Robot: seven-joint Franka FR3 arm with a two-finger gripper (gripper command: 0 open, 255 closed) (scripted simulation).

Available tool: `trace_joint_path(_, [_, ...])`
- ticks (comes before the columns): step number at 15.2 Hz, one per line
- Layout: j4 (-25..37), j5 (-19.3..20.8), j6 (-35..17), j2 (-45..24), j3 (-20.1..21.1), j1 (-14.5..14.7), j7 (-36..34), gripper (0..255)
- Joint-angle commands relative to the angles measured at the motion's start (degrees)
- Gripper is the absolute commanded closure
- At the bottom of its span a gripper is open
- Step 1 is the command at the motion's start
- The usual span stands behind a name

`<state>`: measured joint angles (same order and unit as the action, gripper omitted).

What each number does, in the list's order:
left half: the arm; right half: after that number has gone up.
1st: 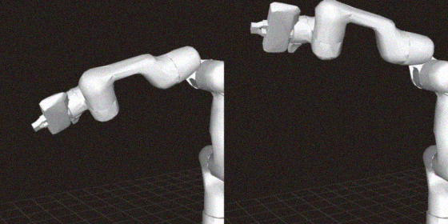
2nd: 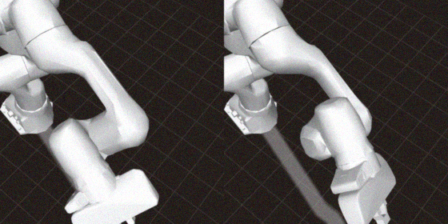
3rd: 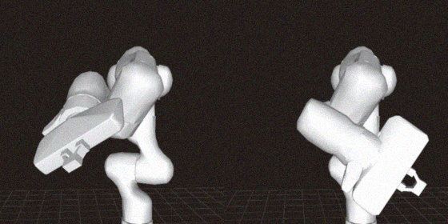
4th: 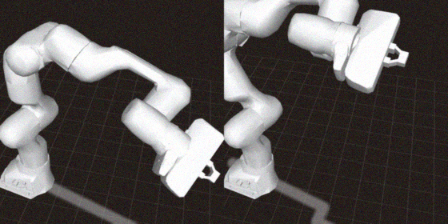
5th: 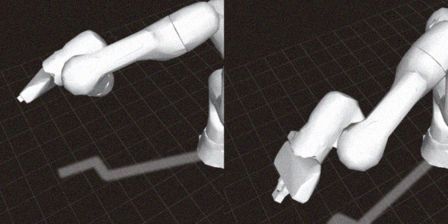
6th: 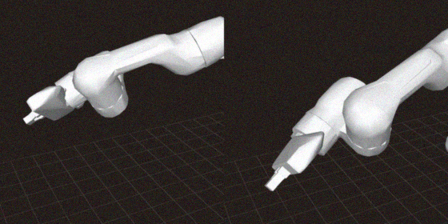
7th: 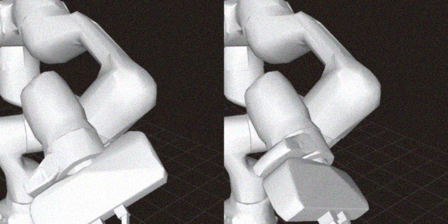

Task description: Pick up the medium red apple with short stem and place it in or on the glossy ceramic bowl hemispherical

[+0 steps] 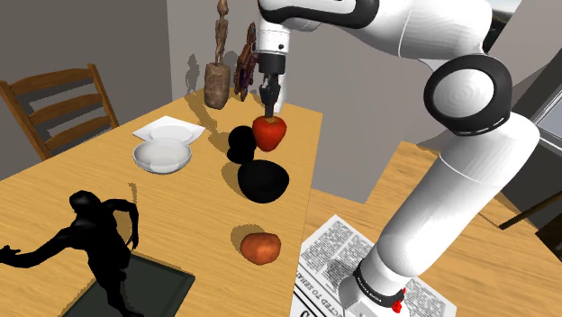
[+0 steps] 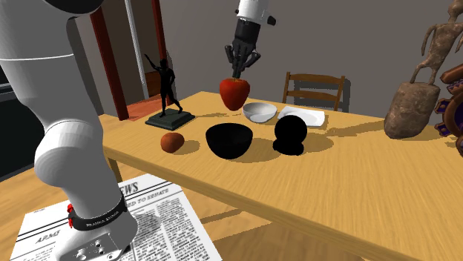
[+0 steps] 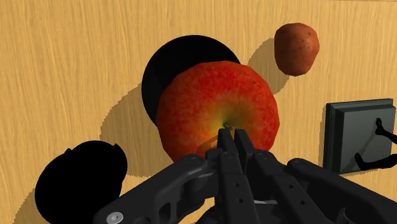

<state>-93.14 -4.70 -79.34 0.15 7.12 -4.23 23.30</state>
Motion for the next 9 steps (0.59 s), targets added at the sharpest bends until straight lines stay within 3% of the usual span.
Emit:
trace_joint_path(1, [3.94,-0.11,3.77,-0.2,0.14,0.14,-0.61,255])
trace_joint_path(2, [6.82,-0.19,6.37,-0.47,0.24,0.24,-1.05,255])
trace_joint_path(9, [-0.6,-0.26,0.55,1.12,0.21,0.21,-0.47,255])
